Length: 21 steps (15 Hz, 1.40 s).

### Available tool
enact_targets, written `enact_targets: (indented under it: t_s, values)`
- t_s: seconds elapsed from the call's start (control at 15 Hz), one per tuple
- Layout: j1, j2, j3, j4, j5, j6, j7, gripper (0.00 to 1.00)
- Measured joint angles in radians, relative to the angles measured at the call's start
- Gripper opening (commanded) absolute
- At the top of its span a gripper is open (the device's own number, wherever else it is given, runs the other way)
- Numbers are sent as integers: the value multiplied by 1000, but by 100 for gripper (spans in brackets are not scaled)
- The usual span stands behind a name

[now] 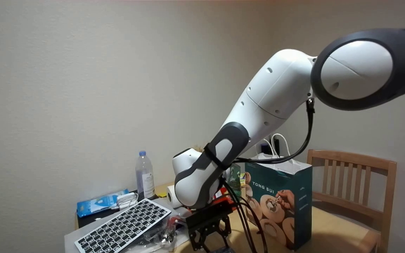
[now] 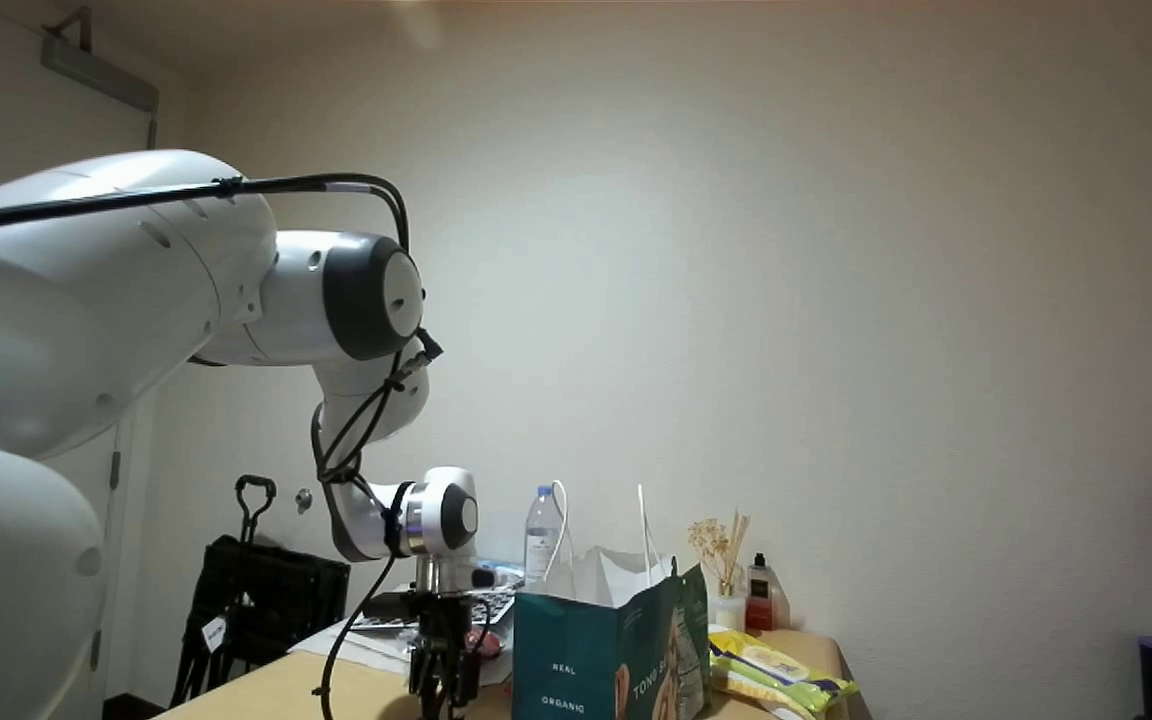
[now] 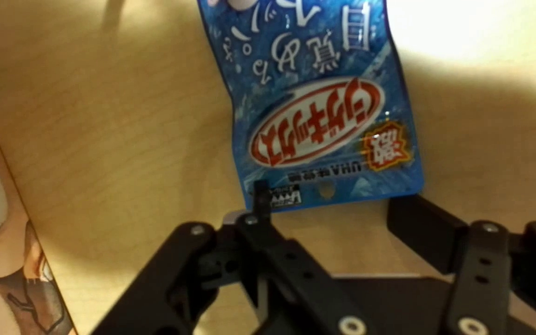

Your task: Put the blue plastic inside the bag

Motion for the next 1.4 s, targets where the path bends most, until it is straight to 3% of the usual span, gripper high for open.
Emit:
enact_targets:
  t_s: [0.33,0.6,0.73,0.8,0.87,1.07,1.4]
  values:
    - [6,5,0,9,0,-1,33,3]
    - [6,1,-6,10,0,-5,52,0]
    - [7,-4,-6,10,-8,-2,52,4]
    - [8,-8,-7,10,-15,-2,52,29]
    - [9,-13,-7,10,-18,-2,52,30]
    - [9,-12,4,11,-7,-5,62,49]
    - [4,-17,88,-1,101,-54,64,81]
